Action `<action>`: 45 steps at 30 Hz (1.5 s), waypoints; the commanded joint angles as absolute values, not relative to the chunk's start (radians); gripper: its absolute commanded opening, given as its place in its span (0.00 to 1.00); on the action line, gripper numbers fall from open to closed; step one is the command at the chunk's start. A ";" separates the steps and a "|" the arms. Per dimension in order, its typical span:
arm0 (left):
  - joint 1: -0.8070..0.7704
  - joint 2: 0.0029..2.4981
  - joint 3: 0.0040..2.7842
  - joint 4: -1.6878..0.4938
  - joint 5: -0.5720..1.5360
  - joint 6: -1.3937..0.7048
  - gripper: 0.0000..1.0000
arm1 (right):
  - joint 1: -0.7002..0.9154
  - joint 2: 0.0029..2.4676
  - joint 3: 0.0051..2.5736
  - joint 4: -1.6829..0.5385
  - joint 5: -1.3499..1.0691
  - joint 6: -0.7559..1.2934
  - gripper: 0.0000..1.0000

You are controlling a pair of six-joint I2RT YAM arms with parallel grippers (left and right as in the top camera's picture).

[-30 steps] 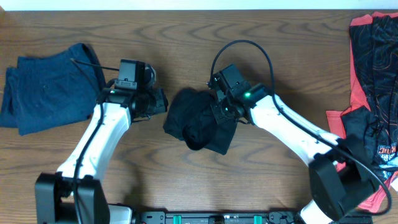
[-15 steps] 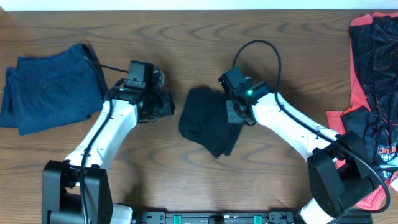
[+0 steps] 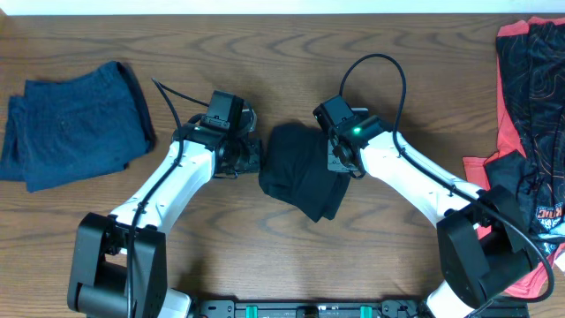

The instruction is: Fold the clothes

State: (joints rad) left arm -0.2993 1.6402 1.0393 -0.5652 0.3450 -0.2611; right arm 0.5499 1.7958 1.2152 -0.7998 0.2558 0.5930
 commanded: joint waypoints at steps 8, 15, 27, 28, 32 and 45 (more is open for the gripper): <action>-0.354 1.647 1.045 -0.533 0.347 -0.224 0.39 | 0.540 1.801 1.208 -0.812 0.204 0.579 0.01; -0.366 1.716 1.037 -0.530 0.347 -0.223 0.39 | 0.515 1.801 1.208 -0.949 0.314 0.683 0.01; -0.368 1.848 1.037 -0.627 0.347 -0.218 0.26 | 0.382 1.801 1.208 -0.801 0.272 0.507 0.10; -0.368 1.848 1.037 -0.630 0.347 -0.218 0.25 | 0.379 1.801 1.208 -0.805 0.270 0.507 0.09; -0.368 1.844 1.037 -0.671 0.347 -0.217 0.25 | 0.376 1.779 1.213 -0.833 0.111 0.455 0.09; -0.368 1.843 1.037 -0.668 0.274 -0.205 0.26 | 0.377 1.584 1.213 -1.016 -0.117 0.474 0.52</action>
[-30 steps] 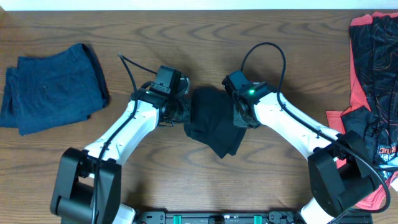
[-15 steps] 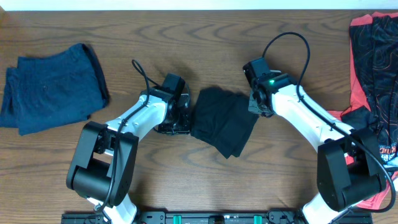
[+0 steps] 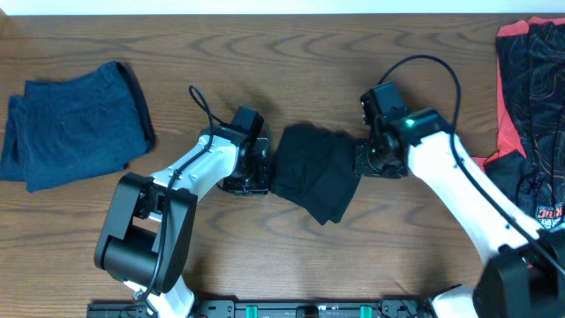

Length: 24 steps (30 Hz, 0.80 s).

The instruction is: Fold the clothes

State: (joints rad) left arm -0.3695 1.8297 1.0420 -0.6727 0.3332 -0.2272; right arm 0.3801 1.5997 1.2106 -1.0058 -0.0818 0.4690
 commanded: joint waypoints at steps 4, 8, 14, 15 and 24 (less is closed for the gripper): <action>-0.363 1.815 1.052 -0.662 0.220 -0.194 0.26 | 0.380 1.595 1.179 -0.996 -0.117 0.474 0.52; -0.359 1.736 1.082 -0.650 0.124 -0.168 0.30 | 0.378 1.598 1.100 -0.921 -0.117 0.537 0.50; -0.361 1.630 1.087 -0.479 0.101 -0.167 0.46 | 0.378 1.599 0.949 -0.696 -0.136 0.554 0.47; -0.361 1.629 1.087 -0.449 0.108 -0.164 0.47 | 0.378 1.599 0.926 -0.652 -0.135 0.553 0.47; -0.373 1.663 1.085 -0.309 0.252 -0.141 0.49 | 0.379 1.599 0.809 -0.417 -0.177 0.565 0.45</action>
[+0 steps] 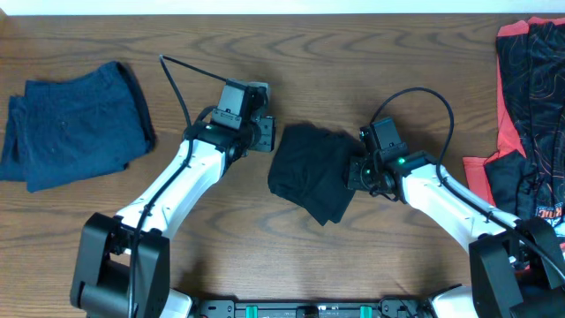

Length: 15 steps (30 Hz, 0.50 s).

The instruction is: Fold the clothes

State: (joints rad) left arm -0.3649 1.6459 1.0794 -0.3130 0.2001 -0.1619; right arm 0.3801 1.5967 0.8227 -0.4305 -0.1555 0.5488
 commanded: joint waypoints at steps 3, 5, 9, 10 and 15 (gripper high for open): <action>-0.378 1.667 1.084 -0.314 0.255 -0.141 0.49 | 0.379 1.599 0.809 -0.399 -0.178 0.564 0.45; -0.384 1.673 1.084 -0.325 0.255 -0.141 0.49 | 0.379 1.599 0.809 -0.384 -0.199 0.559 0.44; -0.405 1.684 1.082 -0.350 0.255 -0.141 0.49 | 0.377 1.599 0.810 -0.341 -0.276 0.517 0.44; -0.408 1.686 1.082 -0.355 0.255 -0.139 0.49 | 0.377 1.599 0.810 -0.332 -0.288 0.514 0.43; -0.434 1.709 1.073 -0.361 0.255 -0.138 0.49 | 0.358 1.599 0.810 -0.326 -0.292 0.514 0.41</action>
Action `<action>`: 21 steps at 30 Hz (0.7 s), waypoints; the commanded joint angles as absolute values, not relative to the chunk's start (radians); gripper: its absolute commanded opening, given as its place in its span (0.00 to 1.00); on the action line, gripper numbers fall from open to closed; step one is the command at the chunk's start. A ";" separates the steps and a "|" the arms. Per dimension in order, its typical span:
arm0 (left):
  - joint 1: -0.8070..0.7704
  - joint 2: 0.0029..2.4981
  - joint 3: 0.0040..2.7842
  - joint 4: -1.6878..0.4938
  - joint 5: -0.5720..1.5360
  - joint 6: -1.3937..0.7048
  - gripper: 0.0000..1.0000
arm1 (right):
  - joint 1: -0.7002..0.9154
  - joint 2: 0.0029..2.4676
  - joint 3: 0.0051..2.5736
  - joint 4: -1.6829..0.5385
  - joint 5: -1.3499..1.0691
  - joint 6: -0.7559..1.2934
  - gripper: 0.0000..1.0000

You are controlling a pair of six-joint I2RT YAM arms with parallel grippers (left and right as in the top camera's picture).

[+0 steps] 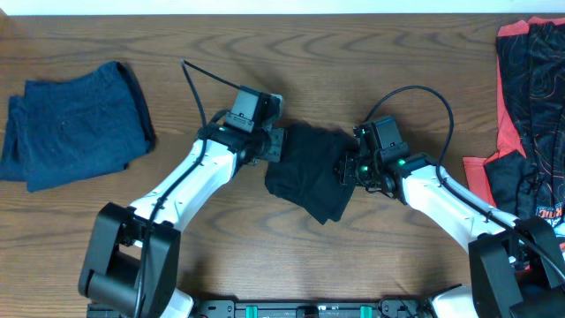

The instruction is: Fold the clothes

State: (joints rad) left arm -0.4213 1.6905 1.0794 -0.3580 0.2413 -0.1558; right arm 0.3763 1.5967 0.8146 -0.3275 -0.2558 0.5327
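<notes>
A crumpled black garment (309, 172) lies bunched in the middle of the table. My left gripper (281, 144) is at its upper left edge, touching or just over the cloth. My right gripper (344, 170) is low at the garment's right edge, over the cloth. The wrists hide both pairs of fingers from above, so whether either is open or shut on the cloth does not show.
A folded dark blue garment (75, 124) lies at the far left. A heap of red and black clothes (530, 115) lies along the right edge. Both arms' cables arch over the table behind the black garment.
My left gripper has moved right and slightly nearer, from just off the black garment to its upper left edge. My right gripper has shifted a little left onto the right edge.
First both grippers were at the bunched black garment, left at its left side, right on its upper right. Then they stood at opposite edges with the cloth spread wider. The left then sat clear to the upper left; now both are at the cloth.
</notes>
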 commanded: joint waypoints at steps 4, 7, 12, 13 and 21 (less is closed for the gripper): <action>-0.450 1.733 1.062 -0.361 0.254 -0.138 0.49 | 0.351 1.599 0.810 -0.323 -0.280 0.492 0.24; -0.451 1.746 1.058 -0.363 0.254 -0.138 0.49 | 0.351 1.599 0.810 -0.317 -0.245 0.488 0.07; -0.451 1.754 1.049 -0.372 0.250 -0.138 0.49 | 0.347 1.599 0.810 -0.313 -0.201 0.445 0.01; -0.451 1.759 1.049 -0.379 0.250 -0.138 0.49 | 0.341 1.599 0.810 -0.312 -0.186 0.429 0.01; -0.451 1.856 1.048 -0.437 0.250 -0.138 0.48 | 0.239 1.599 0.810 -0.326 -0.120 0.409 0.01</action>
